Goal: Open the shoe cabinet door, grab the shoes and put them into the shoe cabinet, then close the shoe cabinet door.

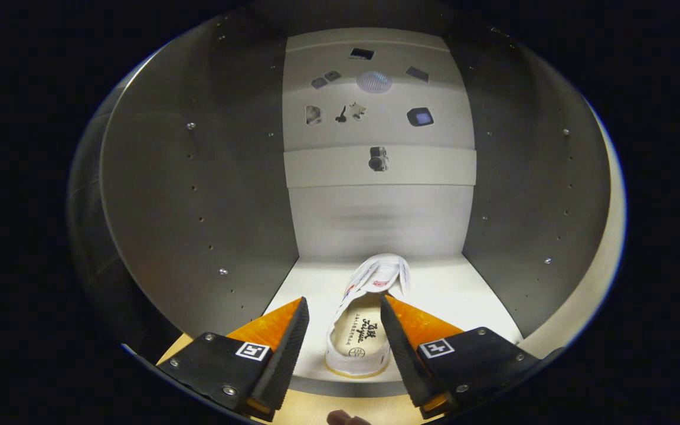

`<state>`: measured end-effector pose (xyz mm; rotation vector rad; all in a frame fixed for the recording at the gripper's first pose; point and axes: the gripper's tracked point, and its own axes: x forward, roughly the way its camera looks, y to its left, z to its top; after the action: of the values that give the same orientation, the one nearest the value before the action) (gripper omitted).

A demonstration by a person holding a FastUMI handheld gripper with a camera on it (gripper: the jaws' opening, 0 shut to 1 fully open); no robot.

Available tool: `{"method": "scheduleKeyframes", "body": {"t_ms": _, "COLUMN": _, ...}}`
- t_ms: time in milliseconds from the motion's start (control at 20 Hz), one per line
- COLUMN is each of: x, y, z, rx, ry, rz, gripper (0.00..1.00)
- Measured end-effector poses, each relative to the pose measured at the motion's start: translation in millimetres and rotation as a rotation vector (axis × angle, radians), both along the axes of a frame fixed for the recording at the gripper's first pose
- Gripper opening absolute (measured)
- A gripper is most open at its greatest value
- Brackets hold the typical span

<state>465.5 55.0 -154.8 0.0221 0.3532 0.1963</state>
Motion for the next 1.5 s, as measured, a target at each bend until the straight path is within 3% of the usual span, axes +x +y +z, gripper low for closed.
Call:
{"method": "scheduleKeyframes", "body": {"t_ms": 450, "x": -102.1, "y": -5.0, "z": 28.6, "rx": -0.015, "ry": -0.056, "rz": -0.085, "gripper": 0.93}}
{"method": "scheduleKeyframes", "body": {"t_ms": 1000, "x": -233.9, "y": -17.9, "z": 43.6, "rx": -0.025, "ry": -0.082, "rz": -0.145, "gripper": 0.93}}
{"method": "scheduleKeyframes", "body": {"t_ms": 1500, "x": -344.5, "y": -95.3, "z": 46.6, "rx": -0.007, "ry": -0.093, "rz": -0.108, "gripper": 0.93}}
